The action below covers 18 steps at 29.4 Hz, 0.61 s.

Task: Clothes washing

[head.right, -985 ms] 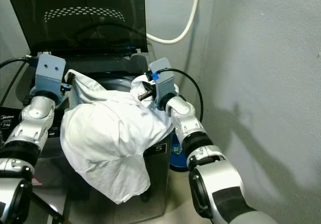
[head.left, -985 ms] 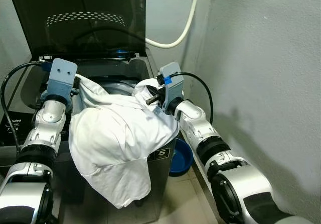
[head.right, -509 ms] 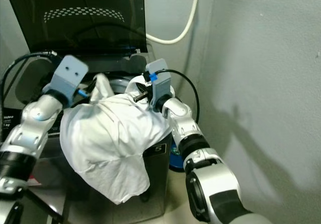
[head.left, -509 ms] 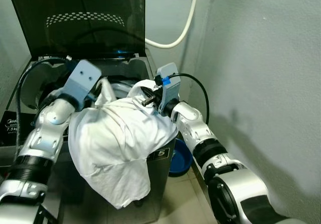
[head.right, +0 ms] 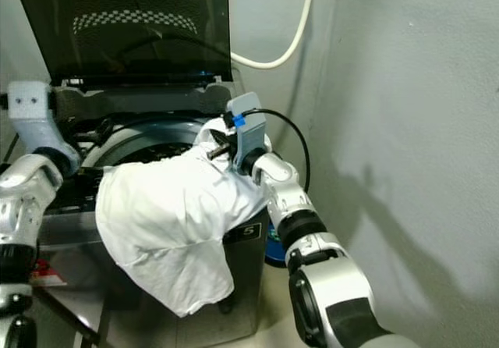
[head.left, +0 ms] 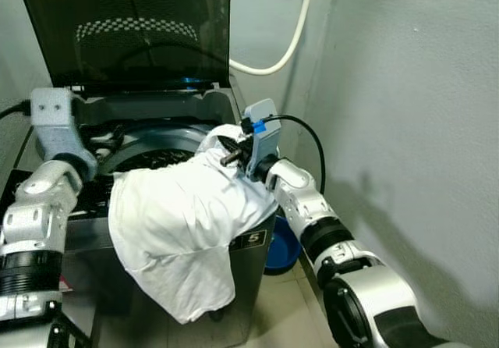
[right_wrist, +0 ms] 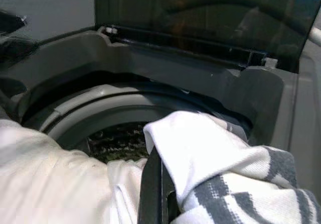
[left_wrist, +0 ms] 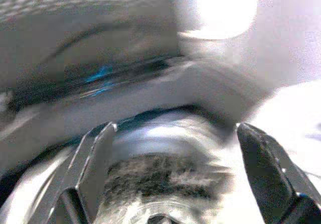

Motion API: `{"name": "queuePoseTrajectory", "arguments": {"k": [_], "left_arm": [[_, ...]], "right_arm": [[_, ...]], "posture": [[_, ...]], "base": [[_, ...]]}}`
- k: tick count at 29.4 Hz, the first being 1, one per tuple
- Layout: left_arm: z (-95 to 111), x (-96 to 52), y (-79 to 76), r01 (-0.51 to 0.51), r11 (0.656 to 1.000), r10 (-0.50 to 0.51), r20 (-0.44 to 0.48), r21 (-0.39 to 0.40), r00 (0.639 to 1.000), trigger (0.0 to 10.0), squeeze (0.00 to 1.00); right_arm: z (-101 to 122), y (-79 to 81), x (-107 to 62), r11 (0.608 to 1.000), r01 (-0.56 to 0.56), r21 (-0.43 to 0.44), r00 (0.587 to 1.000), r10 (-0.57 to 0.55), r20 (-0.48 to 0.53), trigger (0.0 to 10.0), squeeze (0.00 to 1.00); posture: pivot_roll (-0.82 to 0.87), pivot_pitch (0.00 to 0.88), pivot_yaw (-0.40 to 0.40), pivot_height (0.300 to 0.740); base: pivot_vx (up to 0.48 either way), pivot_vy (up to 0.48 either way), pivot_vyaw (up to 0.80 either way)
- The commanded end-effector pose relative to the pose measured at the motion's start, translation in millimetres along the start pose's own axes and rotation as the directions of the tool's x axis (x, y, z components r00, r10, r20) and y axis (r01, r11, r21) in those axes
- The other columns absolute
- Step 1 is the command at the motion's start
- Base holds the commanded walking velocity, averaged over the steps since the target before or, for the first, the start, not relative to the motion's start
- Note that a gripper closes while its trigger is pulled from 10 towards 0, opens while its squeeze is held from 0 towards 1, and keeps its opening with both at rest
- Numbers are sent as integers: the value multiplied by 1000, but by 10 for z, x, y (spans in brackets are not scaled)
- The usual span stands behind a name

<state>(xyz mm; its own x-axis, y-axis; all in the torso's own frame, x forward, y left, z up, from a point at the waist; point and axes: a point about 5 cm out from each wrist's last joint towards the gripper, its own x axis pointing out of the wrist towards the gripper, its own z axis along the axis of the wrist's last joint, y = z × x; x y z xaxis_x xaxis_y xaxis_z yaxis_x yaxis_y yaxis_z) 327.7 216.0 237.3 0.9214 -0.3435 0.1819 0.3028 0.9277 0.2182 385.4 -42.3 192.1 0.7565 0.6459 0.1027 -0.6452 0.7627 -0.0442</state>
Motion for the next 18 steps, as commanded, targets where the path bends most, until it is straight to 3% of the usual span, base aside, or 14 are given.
{"name": "queuePoseTrajectory", "arguments": {"k": [1,2,3,5,7,8,10,12,13,18], "left_arm": [[35,-70,-527,341,931,-347,27,129,938,10000,0],[35,-70,-527,341,931,-347,27,129,938,10000,0],[-9,-144,-722,448,879,-456,10,166,890,10000,0],[-9,-144,-722,448,879,-456,10,166,890,10000,0],[-275,-247,-945,573,796,-560,-121,195,820,10000,0],[-275,-247,-945,573,796,-560,-121,195,820,10000,0],[-592,-261,-1001,599,762,-541,-266,246,798,10000,0],[-592,-261,-1001,599,762,-541,-266,246,798,10000,0],[-705,-222,-980,569,770,-487,-309,288,817,10000,0],[-837,-146,-915,482,793,-364,-344,373,866,10000,0]], "right_arm": [[-24,9,-8,1000,-3,8,1000,3,-9,10000,0],[-24,9,-8,1000,-3,8,1000,3,-9,10000,0],[-23,12,-7,1000,-3,9,1000,3,-8,10000,0],[-23,12,-7,1000,-3,9,1000,3,-8,10000,0],[-19,14,-5,1000,-1,11,1000,1,-6,10000,0],[-19,14,-5,1000,-1,11,1000,1,-6,10000,0],[-19,20,-5,1000,1,15,1000,-1,-5,10000,0],[-19,20,-5,1000,1,15,1000,-1,-5,10000,0],[-22,24,-7,1000,1,17,1000,-1,-4,10000,0],[-28,24,-14,1000,4,20,1000,-4,-3,10000,0]], "posture": [[-6,0,-62,740],[-6,0,-62,740],[-8,0,-60,740],[-8,0,-60,740],[-7,0,-56,740],[-7,0,-56,740],[-6,0,-53,740],[-6,0,-53,740],[-7,0,-51,740],[-10,0,-49,740]], "base": [[0,0,0],[0,0,0],[0,0,0],[0,0,0],[0,0,0],[0,0,0],[0,0,0],[0,0,0],[0,0,0],[0,0,0]]}}
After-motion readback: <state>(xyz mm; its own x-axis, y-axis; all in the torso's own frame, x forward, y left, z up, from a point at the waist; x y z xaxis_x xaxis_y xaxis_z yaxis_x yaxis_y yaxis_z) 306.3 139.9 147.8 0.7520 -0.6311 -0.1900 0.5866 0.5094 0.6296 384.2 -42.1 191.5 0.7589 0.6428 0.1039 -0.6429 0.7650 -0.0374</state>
